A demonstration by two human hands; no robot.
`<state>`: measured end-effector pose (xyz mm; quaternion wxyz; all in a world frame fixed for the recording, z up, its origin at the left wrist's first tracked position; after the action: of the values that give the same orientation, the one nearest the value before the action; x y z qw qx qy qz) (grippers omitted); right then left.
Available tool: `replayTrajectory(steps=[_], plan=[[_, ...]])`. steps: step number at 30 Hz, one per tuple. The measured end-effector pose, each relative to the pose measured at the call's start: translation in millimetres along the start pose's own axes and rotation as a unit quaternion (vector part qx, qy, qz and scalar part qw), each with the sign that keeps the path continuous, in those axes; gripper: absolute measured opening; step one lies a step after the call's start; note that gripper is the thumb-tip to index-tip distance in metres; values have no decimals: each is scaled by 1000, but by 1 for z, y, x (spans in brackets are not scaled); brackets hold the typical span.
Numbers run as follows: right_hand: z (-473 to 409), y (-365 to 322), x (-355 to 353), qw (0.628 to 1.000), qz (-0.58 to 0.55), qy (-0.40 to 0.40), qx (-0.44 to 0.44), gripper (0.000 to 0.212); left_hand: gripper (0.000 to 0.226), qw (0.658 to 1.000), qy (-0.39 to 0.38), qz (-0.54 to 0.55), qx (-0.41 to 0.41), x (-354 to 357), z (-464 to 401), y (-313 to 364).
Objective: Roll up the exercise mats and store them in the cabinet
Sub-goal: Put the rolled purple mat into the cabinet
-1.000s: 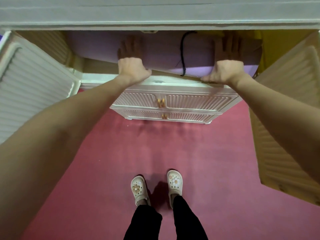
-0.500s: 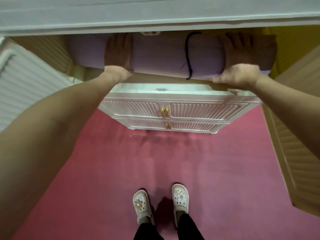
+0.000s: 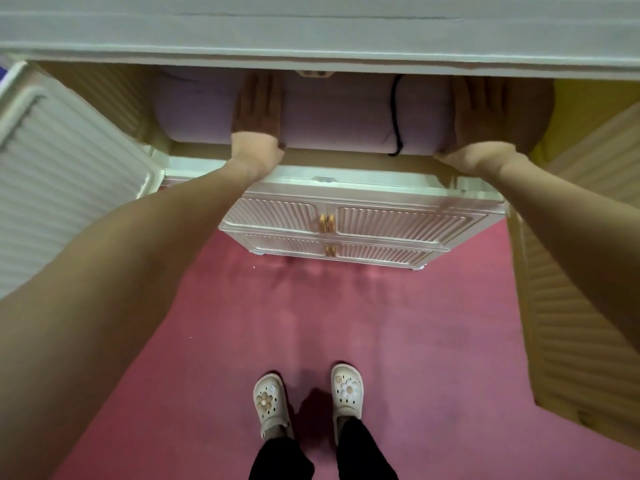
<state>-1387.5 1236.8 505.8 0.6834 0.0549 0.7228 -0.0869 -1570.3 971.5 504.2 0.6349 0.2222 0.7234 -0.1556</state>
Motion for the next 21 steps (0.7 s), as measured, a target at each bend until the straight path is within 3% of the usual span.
replayTrajectory(steps=[4,7,8,9,11,13,17,21], plan=[[14,-5,-10,998,-1,-64,6,97,80,998,-64,2,-7,-8,4,-9],[41,-27,-26,988,-16,-134,72,38,32,990,-121,-43,-60,-31,24,-14],[50,-37,-30,989,-12,-125,79,34,28,989,-121,-55,-65,-39,34,-15],[58,-47,-33,992,-6,-104,73,39,31,990,-114,-46,-65,-45,45,-16],[83,-68,-41,995,-25,-67,67,58,57,992,-116,-3,-47,-50,69,-20],[107,-90,-54,995,-63,-27,67,57,76,992,-118,36,-31,-58,94,-27],[155,-138,-105,995,-16,97,25,25,78,990,-130,51,-27,-88,139,-38],[197,-152,-144,988,54,104,103,32,73,989,-120,74,-39,-123,171,-44]])
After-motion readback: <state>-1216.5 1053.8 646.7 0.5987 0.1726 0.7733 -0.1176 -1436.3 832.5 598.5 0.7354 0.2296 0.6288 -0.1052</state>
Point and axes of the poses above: each hand's wrist, its own z-axis away from the middle knuckle, its own x-axis out of the palm, y = z × x, the point moved 5 cm from there along -z, towards the middle knuckle, and after that the axes turned 13 degrees about -x, right-handed, at the moved point
